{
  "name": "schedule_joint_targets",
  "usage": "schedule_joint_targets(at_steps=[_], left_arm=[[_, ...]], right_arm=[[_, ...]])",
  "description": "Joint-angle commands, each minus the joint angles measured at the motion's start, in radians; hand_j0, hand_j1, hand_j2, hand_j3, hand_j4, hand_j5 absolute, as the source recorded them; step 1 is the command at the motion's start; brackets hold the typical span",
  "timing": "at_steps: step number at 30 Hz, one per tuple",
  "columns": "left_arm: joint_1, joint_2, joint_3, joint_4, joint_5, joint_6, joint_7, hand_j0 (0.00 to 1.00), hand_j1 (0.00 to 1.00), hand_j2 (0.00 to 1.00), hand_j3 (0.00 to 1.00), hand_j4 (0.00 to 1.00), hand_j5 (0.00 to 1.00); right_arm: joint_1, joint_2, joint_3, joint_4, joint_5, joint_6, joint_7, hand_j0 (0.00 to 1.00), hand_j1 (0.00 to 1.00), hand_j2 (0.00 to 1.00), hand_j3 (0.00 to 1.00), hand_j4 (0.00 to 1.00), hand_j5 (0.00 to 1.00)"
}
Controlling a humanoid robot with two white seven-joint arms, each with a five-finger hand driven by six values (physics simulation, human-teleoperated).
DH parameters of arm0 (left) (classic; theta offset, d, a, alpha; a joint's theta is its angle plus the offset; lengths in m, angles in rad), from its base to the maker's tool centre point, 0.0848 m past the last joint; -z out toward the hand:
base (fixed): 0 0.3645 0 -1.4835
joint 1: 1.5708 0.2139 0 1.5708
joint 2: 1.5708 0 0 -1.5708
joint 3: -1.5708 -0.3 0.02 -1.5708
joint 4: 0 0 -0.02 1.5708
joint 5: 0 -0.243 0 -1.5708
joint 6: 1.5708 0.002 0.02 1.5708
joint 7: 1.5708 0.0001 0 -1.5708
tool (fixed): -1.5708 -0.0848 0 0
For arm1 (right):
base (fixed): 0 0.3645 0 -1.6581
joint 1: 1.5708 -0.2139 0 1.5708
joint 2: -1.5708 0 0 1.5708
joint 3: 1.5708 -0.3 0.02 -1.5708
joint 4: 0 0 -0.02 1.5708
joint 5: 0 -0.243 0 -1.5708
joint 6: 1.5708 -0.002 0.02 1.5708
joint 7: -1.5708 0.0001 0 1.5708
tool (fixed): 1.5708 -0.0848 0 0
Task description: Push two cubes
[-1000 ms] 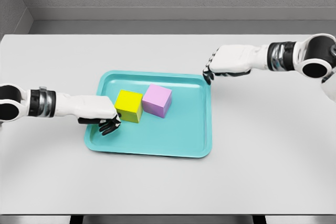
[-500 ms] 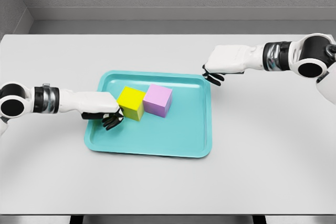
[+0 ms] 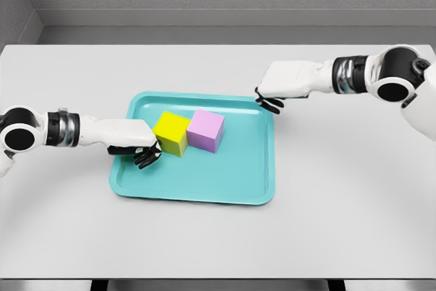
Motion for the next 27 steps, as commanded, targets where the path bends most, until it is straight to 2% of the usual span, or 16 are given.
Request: schedule_joint_targets(at_steps=[1, 5, 14, 27], left_arm=[[0.0, -0.006, -0.001, 0.001, 0.006, 0.002, 0.0, 0.02, 0.02, 0.02, 0.02, 0.02, 0.02], [0.0, -0.009, -0.001, 0.004, 0.005, 0.002, 0.0, 0.02, 0.02, 0.02, 0.02, 0.02, 0.02], [-0.009, -0.04, 0.002, 0.064, 0.005, 0.002, 0.0, 0.02, 0.02, 0.02, 0.02, 0.02, 0.02], [-0.005, -0.069, -0.006, 0.061, 0.003, 0.002, 0.0, 0.02, 0.02, 0.02, 0.02, 0.02, 0.02]], right_arm=[[0.0, 0.023, 0.031, -0.001, -0.004, 0.002, 0.0, 0.05, 0.05, 0.05, 0.05, 0.05, 0.05], [-0.005, 0.026, 0.031, -0.003, -0.004, 0.002, 0.0, 0.05, 0.05, 0.05, 0.05, 0.05, 0.05], [-0.008, 0.03, 0.031, -0.003, -0.004, 0.002, 0.0, 0.05, 0.05, 0.05, 0.05, 0.05, 0.05], [-0.014, 0.048, 0.048, -0.001, -0.004, 0.002, 0.0, 0.05, 0.05, 0.05, 0.05, 0.05, 0.05]])
